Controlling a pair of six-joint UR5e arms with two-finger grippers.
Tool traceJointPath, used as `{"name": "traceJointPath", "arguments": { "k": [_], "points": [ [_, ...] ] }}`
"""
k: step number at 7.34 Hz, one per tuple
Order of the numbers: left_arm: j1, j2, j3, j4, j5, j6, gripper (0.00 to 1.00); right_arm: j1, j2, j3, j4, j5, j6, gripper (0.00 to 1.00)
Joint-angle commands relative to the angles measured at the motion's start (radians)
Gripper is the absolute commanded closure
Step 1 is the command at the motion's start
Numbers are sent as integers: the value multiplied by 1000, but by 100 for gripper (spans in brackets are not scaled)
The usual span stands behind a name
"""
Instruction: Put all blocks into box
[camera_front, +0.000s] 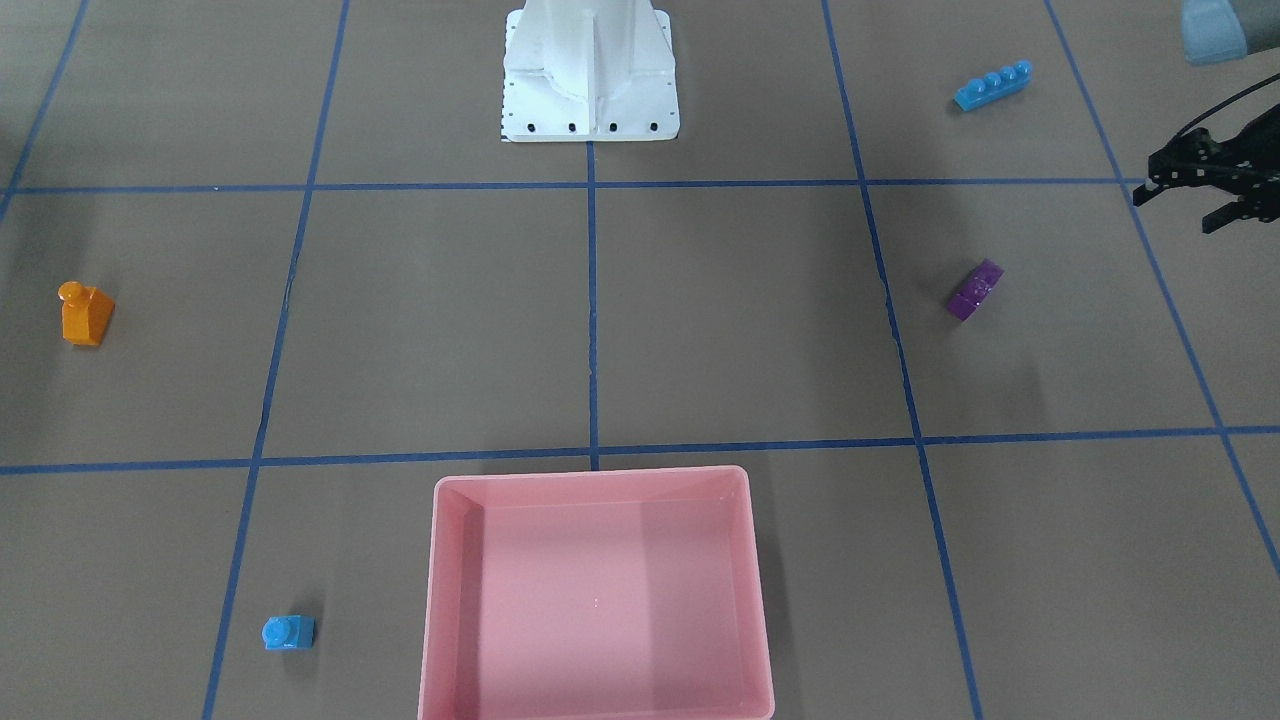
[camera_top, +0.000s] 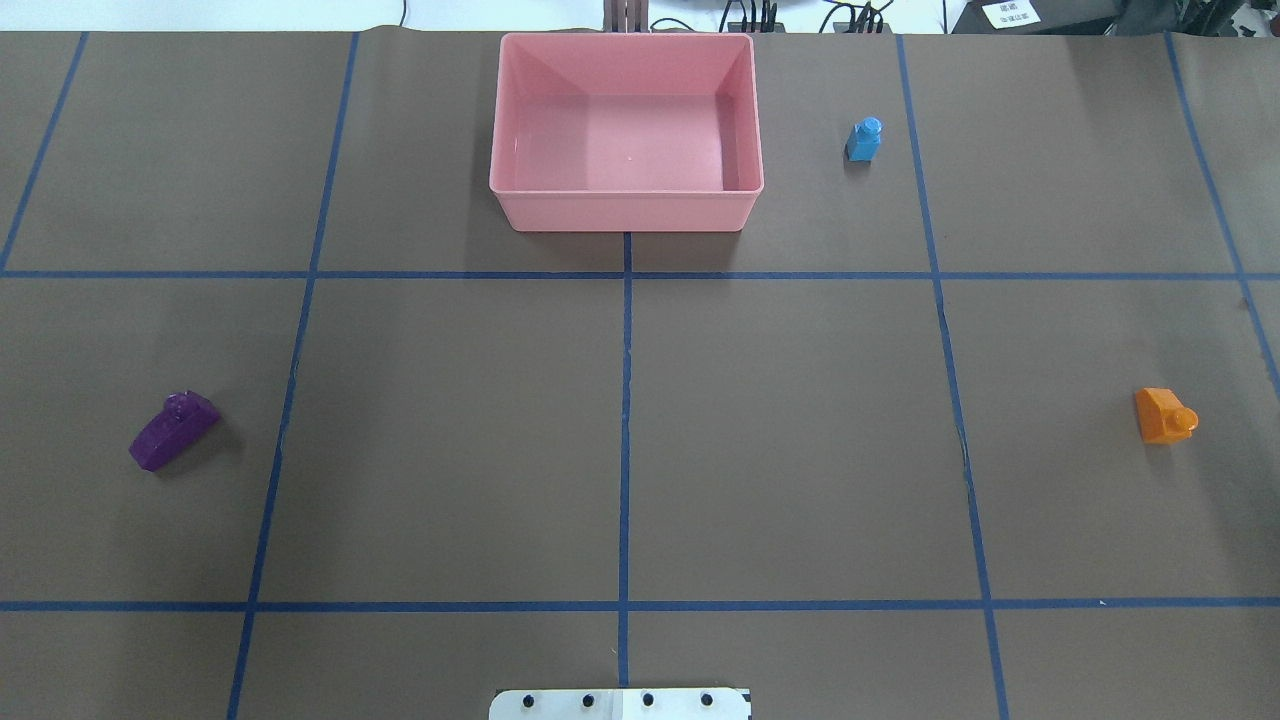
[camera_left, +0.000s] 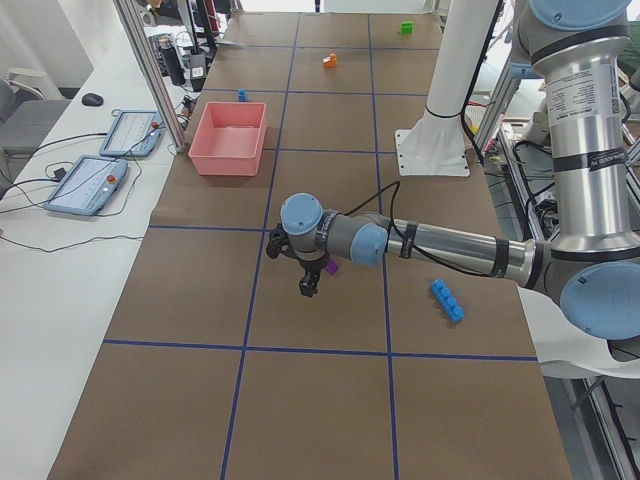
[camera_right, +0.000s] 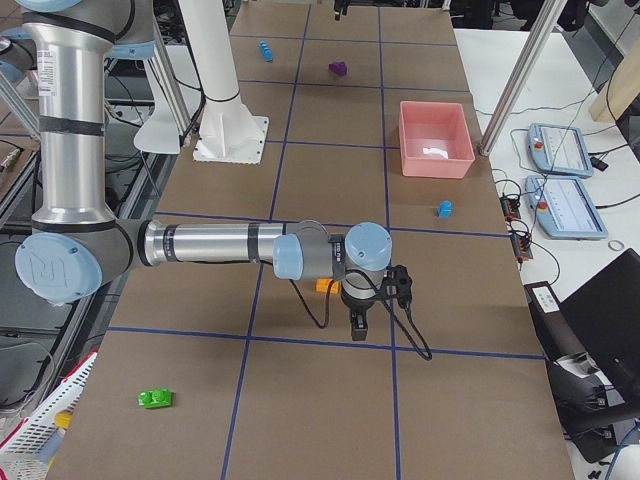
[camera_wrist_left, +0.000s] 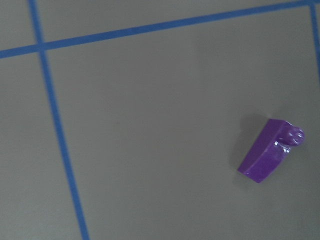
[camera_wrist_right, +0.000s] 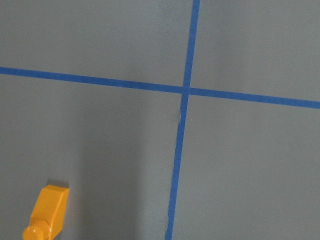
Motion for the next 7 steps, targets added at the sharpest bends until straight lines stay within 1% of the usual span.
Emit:
{"name": "traceJointPath", "arguments": {
  "k": [1, 2, 3, 4, 5, 6, 7],
  "points": [
    [116, 120, -1, -243, 57, -48, 0, -2, 0, -1, 0, 13, 0, 0],
    [206, 152, -1, -291, 119, -62, 0, 0, 0, -1, 0, 15, 0, 0],
    [304, 154, -2, -304, 146, -62, 0, -2, 0, -1, 0, 24, 0, 0],
    [393, 190, -63, -304, 148, -63, 0, 0, 0, 0, 2, 33, -2, 0],
    [476, 268, -137, -306, 149, -66, 1, 0, 0, -1, 2, 33, 0, 0],
    [560, 354, -177, -374, 190, -103, 3, -2, -2, -1, 2, 33, 0, 0],
    [661, 405, -177, -472, 344, -135, 3, -2, -2, -4, 0, 35, 0, 0]
  ]
}}
